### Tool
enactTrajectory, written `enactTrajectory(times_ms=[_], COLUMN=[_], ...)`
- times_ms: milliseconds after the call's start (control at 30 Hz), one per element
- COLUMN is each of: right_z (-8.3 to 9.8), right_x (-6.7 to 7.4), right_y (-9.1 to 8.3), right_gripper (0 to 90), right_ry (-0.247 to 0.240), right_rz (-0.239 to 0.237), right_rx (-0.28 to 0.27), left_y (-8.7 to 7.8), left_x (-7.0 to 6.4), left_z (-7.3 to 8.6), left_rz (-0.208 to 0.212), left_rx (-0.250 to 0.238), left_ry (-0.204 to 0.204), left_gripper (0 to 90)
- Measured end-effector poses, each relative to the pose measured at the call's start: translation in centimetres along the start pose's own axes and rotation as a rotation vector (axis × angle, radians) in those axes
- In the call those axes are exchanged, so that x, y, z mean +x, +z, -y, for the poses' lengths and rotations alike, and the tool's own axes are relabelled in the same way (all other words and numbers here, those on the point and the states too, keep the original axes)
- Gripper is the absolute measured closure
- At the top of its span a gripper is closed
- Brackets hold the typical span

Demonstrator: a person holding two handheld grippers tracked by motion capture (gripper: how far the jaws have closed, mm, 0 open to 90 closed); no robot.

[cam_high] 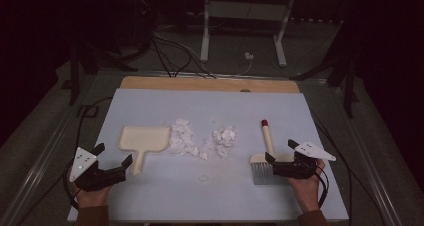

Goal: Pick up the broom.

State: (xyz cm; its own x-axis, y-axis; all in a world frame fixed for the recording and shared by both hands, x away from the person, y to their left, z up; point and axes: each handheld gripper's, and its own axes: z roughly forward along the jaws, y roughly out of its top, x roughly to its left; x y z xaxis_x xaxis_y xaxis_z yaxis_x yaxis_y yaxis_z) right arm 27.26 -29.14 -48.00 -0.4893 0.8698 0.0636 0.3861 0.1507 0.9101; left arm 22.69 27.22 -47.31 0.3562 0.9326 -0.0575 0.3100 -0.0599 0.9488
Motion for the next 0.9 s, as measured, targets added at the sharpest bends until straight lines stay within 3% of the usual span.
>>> enactTrajectory(times_ms=[300, 400, 433, 467, 733, 900], right_z=[-0.2, -0.3, -0.4, -0.4, -1.4, -2.2], right_x=[0.5, 0.6, 0.7, 0.8, 1.5, 1.3], right_y=[-0.1, -0.2, -0.2, -0.2, -0.4, -0.8], right_gripper=[0.0, 0.0, 0.0, 0.0, 0.0, 0.0], right_ry=[-0.008, -0.014, -0.017, -0.021, -0.051, -0.018], right_rz=[0.001, 0.006, 0.009, 0.01, 0.015, -0.018], right_rx=[-0.002, 0.0, 0.001, 0.003, 0.013, 0.016], left_y=[-0.2, -0.1, 0.1, 0.1, 0.0, 0.0], left_x=[0.3, 0.3, 0.4, 0.3, 0.5, 0.5], left_z=[-0.1, -0.1, -0.1, -0.2, 0.0, 0.0], left_rz=[-0.014, 0.001, 0.031, 0.034, 0.024, 0.022], left_rx=[0.005, 0.012, 0.026, 0.028, 0.012, 0.012], left_ry=[-0.005, -0.009, -0.016, -0.019, -0.036, -0.037], left_gripper=[0.6, 0.6, 0.6, 0.7, 0.6, 0.6])
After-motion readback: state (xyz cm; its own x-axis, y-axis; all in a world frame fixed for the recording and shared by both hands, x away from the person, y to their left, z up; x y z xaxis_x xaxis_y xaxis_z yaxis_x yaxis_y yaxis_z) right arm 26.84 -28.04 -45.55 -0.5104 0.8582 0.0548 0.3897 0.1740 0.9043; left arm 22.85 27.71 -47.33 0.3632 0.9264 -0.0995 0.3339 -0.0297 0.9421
